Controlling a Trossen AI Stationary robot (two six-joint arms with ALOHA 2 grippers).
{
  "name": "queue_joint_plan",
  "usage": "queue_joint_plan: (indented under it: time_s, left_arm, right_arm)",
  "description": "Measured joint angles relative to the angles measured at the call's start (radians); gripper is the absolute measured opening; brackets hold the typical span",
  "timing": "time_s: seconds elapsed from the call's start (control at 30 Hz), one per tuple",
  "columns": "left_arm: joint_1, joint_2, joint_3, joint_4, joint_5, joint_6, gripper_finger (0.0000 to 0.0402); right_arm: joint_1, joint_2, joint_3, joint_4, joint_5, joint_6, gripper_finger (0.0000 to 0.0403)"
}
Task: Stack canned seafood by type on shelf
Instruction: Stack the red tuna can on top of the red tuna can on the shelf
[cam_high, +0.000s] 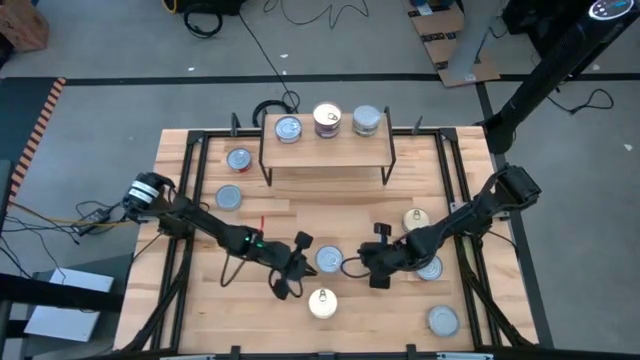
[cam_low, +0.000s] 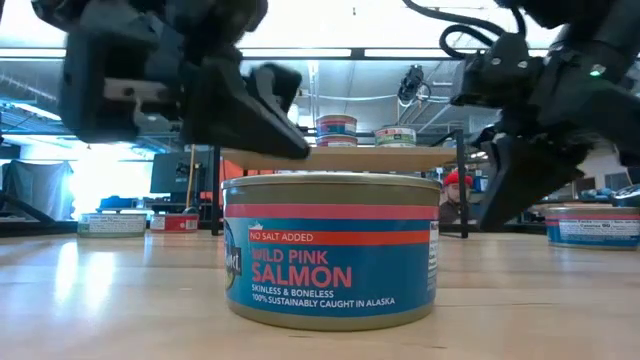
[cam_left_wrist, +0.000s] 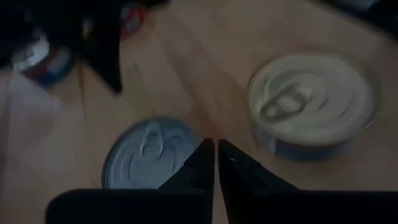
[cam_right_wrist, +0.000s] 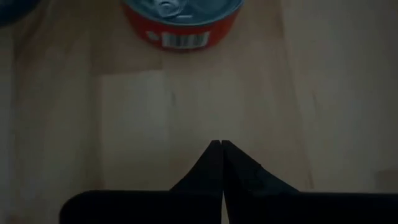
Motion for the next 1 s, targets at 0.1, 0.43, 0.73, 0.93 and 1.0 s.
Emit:
queue_joint_plan:
  time_s: [0.1,0.43,0.73,0.93,1.0]
  left_arm:
    - [0.004,0.032,0.034,-0.040,-0.018,0.002,0.0044]
    - [0.005,0.070,0.051,-0.071,-0.135,0.102,0.0071]
    - [0.005,0.070,0.054,-0.105,-0.131,0.168,0.0072]
    - [0.005,0.070,0.054,-0.114,-0.132,0.183,0.0072]
    - [0.005,0.069,0.057,-0.120,-0.135,0.189,0.0072]
  right_arm:
    - [0.021,0.000,0.000,-0.019,0.005,0.035,0.0007]
    - [0.061,0.000,0.000,-0.029,0.064,0.073,0.0007]
    - [0.061,-0.001,0.000,-0.030,0.069,0.078,0.0007]
    - [0.060,-0.001,0.000,-0.028,0.070,0.078,0.0008]
    - [0.060,-0.001,0.000,-0.027,0.076,0.078,0.0008]
